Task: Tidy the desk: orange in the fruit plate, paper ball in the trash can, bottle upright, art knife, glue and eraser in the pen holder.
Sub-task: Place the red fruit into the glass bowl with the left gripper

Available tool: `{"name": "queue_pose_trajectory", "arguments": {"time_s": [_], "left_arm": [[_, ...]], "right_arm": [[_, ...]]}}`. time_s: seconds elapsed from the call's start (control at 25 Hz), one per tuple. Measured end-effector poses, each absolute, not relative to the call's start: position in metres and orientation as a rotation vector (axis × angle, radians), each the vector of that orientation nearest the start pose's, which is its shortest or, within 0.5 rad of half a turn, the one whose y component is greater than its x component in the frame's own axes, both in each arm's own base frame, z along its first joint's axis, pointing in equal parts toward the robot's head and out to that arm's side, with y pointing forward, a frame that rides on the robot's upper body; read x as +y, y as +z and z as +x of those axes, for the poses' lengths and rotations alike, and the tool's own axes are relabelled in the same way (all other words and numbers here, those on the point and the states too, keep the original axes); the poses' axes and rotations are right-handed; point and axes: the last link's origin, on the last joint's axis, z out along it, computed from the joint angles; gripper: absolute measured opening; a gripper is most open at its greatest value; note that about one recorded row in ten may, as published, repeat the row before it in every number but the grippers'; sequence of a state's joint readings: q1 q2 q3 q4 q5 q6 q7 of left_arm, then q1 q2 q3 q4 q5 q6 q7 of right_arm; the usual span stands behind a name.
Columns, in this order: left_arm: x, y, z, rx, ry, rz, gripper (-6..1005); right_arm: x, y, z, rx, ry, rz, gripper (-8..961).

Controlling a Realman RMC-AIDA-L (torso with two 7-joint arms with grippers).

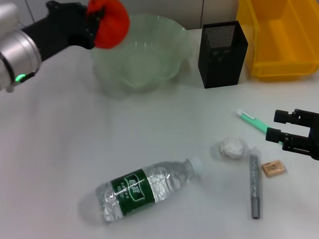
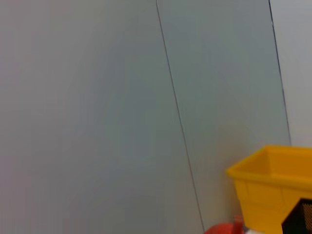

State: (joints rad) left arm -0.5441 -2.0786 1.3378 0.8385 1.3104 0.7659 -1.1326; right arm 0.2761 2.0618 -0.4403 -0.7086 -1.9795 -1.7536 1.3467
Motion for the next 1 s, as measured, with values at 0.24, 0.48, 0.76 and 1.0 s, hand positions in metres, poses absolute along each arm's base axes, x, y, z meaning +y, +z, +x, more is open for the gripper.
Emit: {"name": "queue_pose_trajectory", "arguments": {"time_s": [0.24, 0.48, 0.76, 1.0], "left_arm": [[0.428, -0.02, -0.177, -0.201, -0.558, -2.305, 60], [0.431, -0.027, -0.177, -0.22, -0.539, -2.306, 60], [0.43, -0.04, -0.171, -0.184, -0.524, -2.298, 57], [0.429, -0.048, -0.171, -0.19, -0.513, -2.32, 57]], "right_arm": [[0.249, 0.045, 0.333, 0.827, 0.867, -2.458, 665], [0.249, 0.043, 0.333, 0.829, 0.875, -2.459, 665], [0.249, 0.041, 0.333, 0.82, 0.873, -2.462, 664], [0.248, 0.041, 0.333, 0.823, 0.874, -2.461, 664]]}}
